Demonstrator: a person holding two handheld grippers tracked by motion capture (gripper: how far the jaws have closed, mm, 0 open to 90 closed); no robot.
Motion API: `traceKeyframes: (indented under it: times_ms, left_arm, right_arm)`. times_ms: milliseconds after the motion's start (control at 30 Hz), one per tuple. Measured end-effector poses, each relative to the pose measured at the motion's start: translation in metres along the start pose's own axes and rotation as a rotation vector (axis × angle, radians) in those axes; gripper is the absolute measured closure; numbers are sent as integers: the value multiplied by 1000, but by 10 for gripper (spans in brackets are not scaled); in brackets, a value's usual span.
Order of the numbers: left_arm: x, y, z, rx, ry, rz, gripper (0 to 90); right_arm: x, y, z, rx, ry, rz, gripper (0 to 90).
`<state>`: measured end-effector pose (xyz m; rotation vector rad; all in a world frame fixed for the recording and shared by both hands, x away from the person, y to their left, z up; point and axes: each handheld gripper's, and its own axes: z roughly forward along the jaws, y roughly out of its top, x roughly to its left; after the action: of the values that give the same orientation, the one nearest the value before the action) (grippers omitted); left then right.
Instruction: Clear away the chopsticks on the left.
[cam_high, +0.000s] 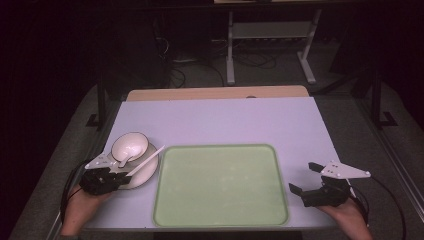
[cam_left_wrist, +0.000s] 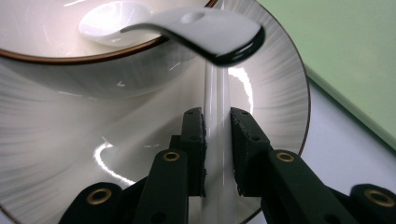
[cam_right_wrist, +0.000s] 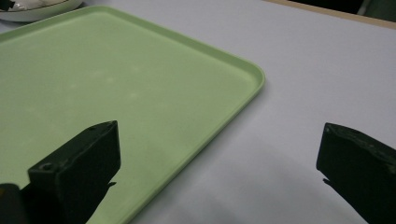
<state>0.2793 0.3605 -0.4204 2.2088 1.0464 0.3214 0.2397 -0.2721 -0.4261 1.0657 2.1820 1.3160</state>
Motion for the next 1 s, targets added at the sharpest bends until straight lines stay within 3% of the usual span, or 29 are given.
traceKeyframes:
  times_ms: [267, 367, 600, 767, 1000]
  left_arm:
    - [-3, 3, 5, -12, 2, -11, 758]
    - [-3, 1, 5, -6, 7, -13, 705]
    - [-4, -3, -12, -51, 12, -26, 635]
    - [-9, -3, -28, -96, 2, -11, 710]
    - [-14, 1, -25, -91, 5, 12, 788]
  right_arm:
    - [0, 0, 1, 2, 1, -2, 0]
    - [0, 0, 0, 0, 1, -1, 0]
    - [0, 0, -1, -1, 2, 2, 0]
    - [0, 0, -1, -1, 2, 1, 0]
    - [0, 0, -1, -2, 3, 2, 0]
